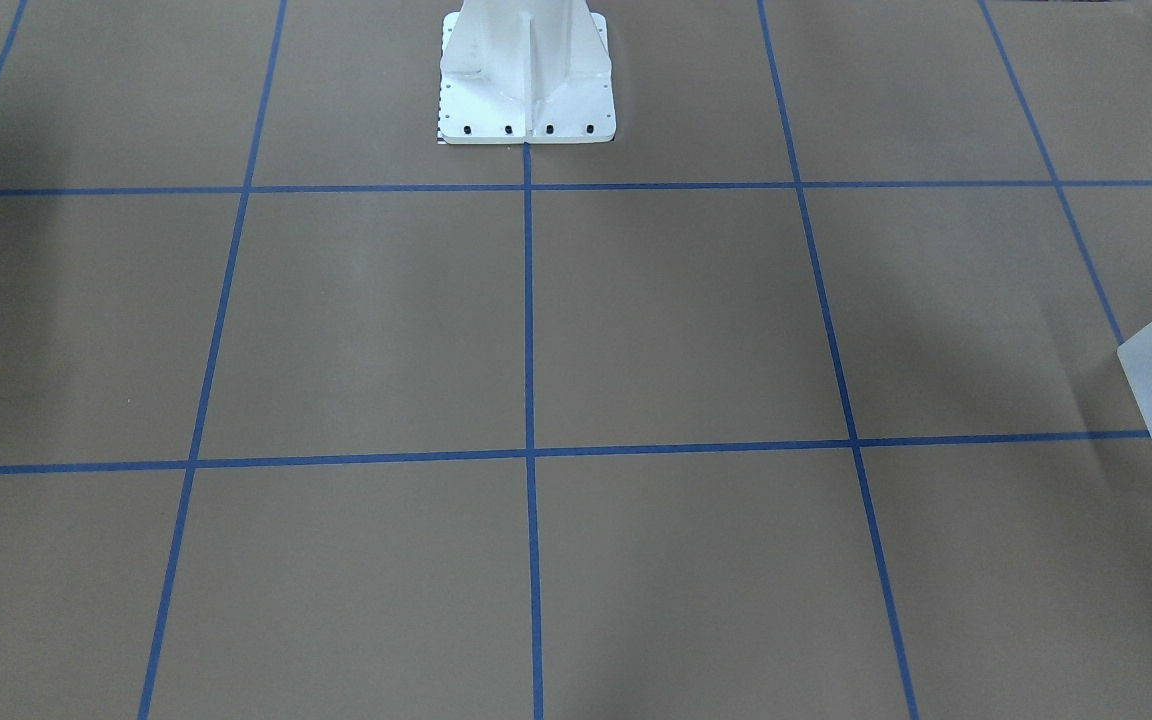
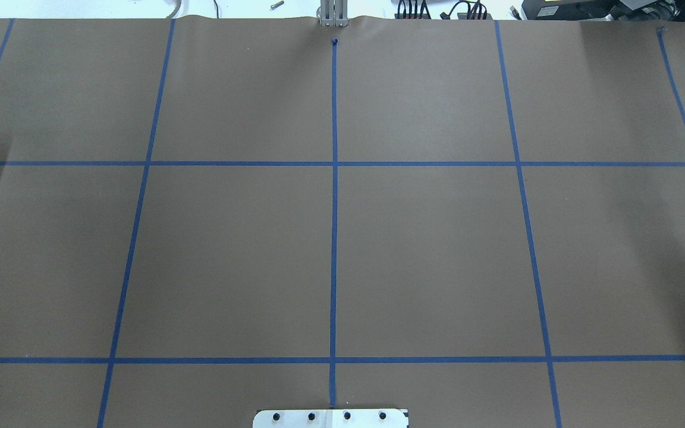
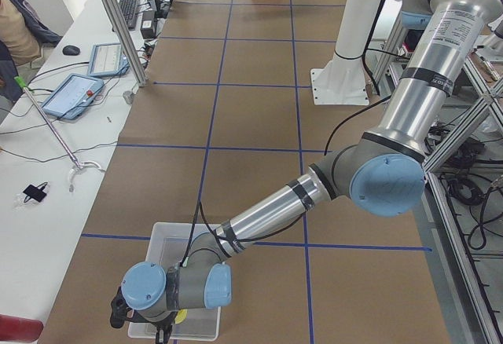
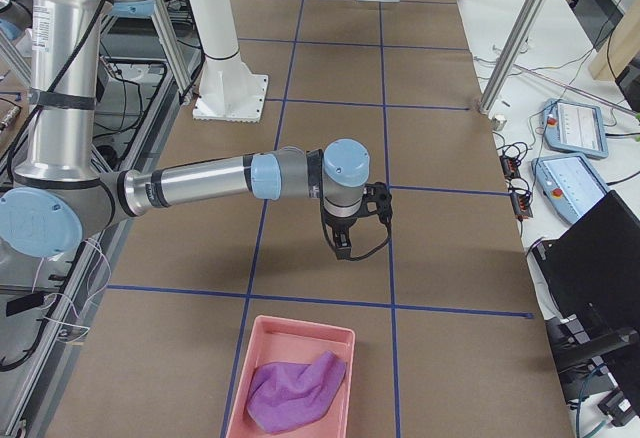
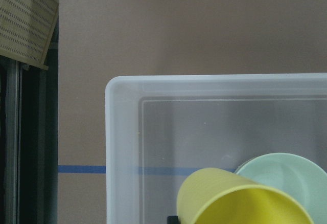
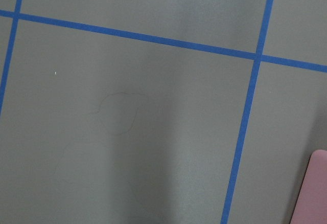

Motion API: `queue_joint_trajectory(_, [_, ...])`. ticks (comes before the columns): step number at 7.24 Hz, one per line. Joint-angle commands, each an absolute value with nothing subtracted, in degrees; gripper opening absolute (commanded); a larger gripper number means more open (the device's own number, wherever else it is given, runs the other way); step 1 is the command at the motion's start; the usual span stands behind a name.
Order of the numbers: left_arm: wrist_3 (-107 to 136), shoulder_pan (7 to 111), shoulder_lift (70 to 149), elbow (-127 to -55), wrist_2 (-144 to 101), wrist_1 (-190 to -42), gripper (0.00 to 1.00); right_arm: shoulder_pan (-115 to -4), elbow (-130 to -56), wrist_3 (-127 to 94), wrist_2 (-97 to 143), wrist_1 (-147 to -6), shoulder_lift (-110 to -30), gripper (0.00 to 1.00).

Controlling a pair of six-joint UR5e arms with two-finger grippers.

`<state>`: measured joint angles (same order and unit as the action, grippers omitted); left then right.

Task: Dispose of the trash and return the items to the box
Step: 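Open the left gripper to release the cup inside the bin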

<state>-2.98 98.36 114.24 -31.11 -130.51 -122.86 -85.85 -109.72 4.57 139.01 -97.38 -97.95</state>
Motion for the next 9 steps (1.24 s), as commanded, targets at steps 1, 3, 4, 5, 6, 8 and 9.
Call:
queue_joint_trajectory(1, [1.12, 98.09, 114.43, -26.82, -130.52, -128.56, 0.00, -85.69, -109.69, 4.48, 139.04, -97.38, -97.91, 1.00])
queue_joint_trajectory(3, [1.67, 97.74, 114.43, -26.02, -131.13, -128.58, 0.00, -85.61, -109.69, 4.48, 139.57, -97.38, -97.91, 1.00])
queue_joint_trajectory(4, [1.67, 97.73, 114.43, -25.75, -132.00, -128.58, 0.00, -85.61, -109.69, 4.48, 139.57, -97.38, -97.82, 1.00])
queue_joint_trajectory(5, [1.67, 97.73, 114.43, -25.58, -132.36, -128.58, 0.00, -85.61, -109.77, 4.48, 139.57, -97.38, -97.82, 1.00])
queue_joint_trajectory(6, [1.67, 97.65, 114.43, -25.58, -132.45, -128.67, 0.00, -85.61, -109.78, 4.48, 139.66, -97.38, -97.82, 1.00])
queue_joint_trajectory(8, [1.67, 97.56, 114.43, -25.93, -132.63, -128.67, 0.32, -85.61, -109.86, 3.26, 140.10, -97.30, -97.47, 1.00])
queue_joint_trajectory(9, [1.76, 97.47, 114.52, -26.19, -132.63, -128.67, 0.37, -85.43, -109.95, 1.16, 140.01, -97.29, -97.21, 1.00])
